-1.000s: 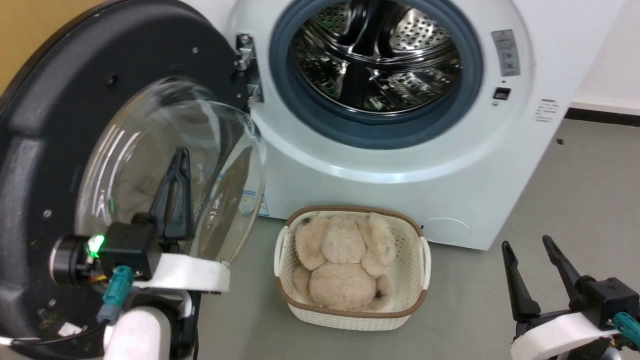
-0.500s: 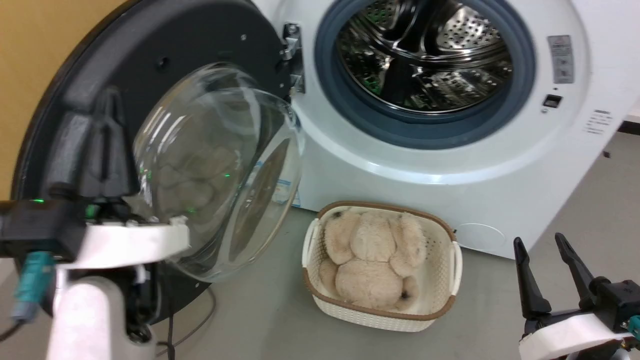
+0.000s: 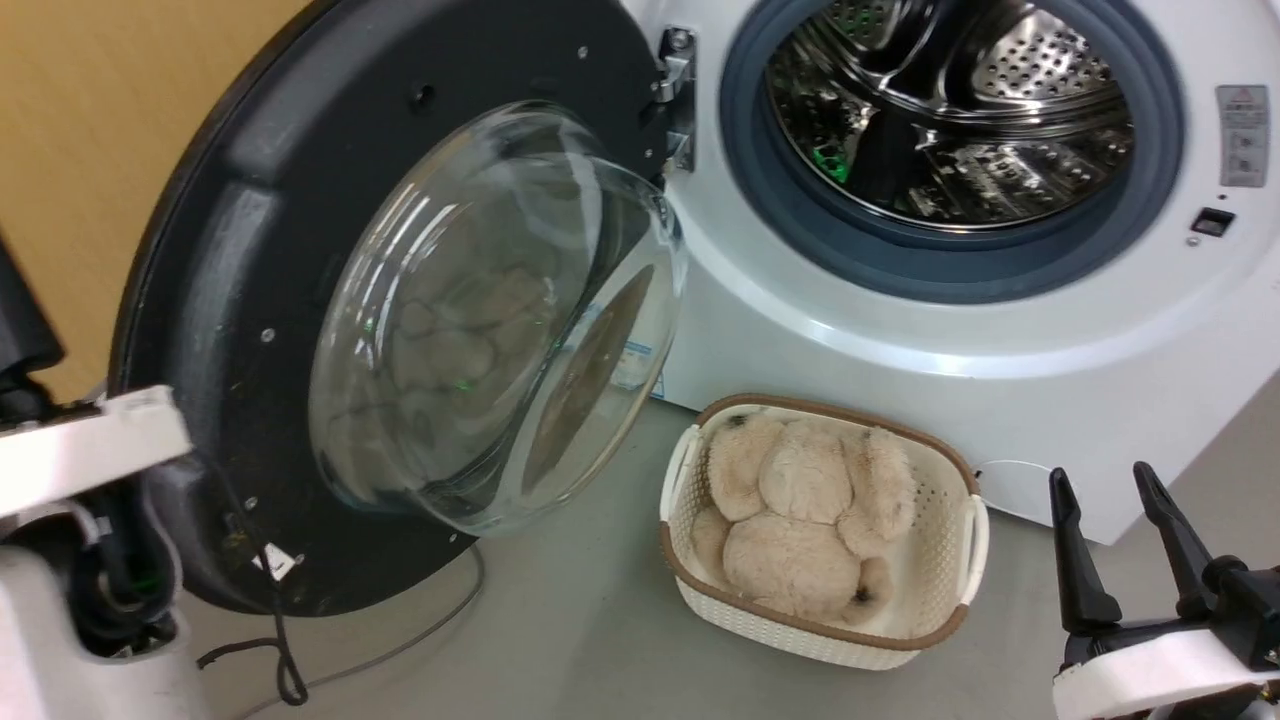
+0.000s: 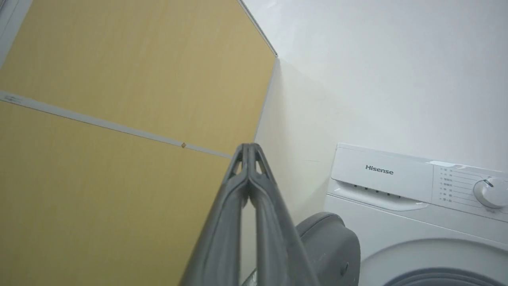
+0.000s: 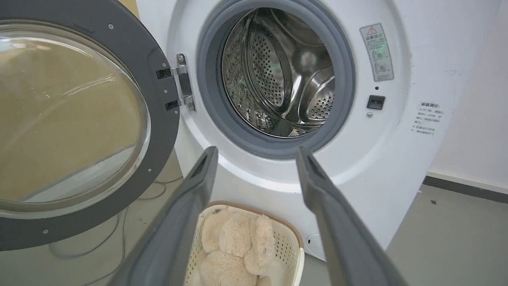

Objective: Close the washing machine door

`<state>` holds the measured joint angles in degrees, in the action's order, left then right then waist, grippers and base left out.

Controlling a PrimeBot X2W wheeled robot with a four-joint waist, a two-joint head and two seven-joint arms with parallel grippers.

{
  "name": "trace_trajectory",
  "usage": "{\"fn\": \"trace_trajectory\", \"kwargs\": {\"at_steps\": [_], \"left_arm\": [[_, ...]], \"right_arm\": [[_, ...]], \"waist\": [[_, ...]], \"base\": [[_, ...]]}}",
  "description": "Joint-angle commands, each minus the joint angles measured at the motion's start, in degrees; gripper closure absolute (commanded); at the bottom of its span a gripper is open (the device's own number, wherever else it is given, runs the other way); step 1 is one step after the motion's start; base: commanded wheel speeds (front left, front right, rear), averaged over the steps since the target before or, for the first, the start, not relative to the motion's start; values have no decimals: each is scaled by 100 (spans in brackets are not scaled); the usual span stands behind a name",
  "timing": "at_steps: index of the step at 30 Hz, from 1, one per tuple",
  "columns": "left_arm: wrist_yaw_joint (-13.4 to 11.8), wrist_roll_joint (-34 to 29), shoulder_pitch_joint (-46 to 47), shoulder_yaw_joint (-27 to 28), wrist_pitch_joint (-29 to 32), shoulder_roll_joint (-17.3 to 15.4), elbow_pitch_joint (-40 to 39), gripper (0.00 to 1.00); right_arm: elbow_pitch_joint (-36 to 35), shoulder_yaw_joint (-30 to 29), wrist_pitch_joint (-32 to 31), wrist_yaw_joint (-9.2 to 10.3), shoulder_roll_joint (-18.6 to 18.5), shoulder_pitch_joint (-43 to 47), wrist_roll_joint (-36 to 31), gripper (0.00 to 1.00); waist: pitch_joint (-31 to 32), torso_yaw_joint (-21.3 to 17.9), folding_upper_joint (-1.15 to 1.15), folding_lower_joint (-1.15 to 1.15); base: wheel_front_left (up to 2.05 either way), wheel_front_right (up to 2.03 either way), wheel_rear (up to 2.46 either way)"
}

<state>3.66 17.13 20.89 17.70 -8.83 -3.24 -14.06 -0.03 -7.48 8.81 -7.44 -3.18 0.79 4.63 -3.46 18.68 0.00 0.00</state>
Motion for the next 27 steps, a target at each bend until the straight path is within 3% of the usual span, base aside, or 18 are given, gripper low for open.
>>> {"fn": "trace_trajectory", "kwargs": {"at_steps": [1, 11, 21, 27], "left_arm": [[51, 223, 141, 192, -59, 14, 97, 100], [146, 1678, 259, 1023, -107, 21, 1172, 100], [214, 3262, 332, 1458, 642, -71, 2327, 100], [252, 4565, 458, 1569, 1389, -39, 2866, 100]], "right_arm": [[-3, -37, 62, -3, 19, -95, 31, 0], [-14, -133, 181, -3, 21, -157, 20, 0], [-32, -265, 301, -4, 24, -166, 13, 0], [-22, -312, 372, -4, 25, -200, 5, 0]], "waist": [[-24, 66, 0, 0], [-145, 338, 0, 0], [-260, 580, 0, 0], [-342, 703, 0, 0]], "base": [[0, 0, 0], [0, 0, 0], [0, 0, 0], [0, 0, 0]]}}
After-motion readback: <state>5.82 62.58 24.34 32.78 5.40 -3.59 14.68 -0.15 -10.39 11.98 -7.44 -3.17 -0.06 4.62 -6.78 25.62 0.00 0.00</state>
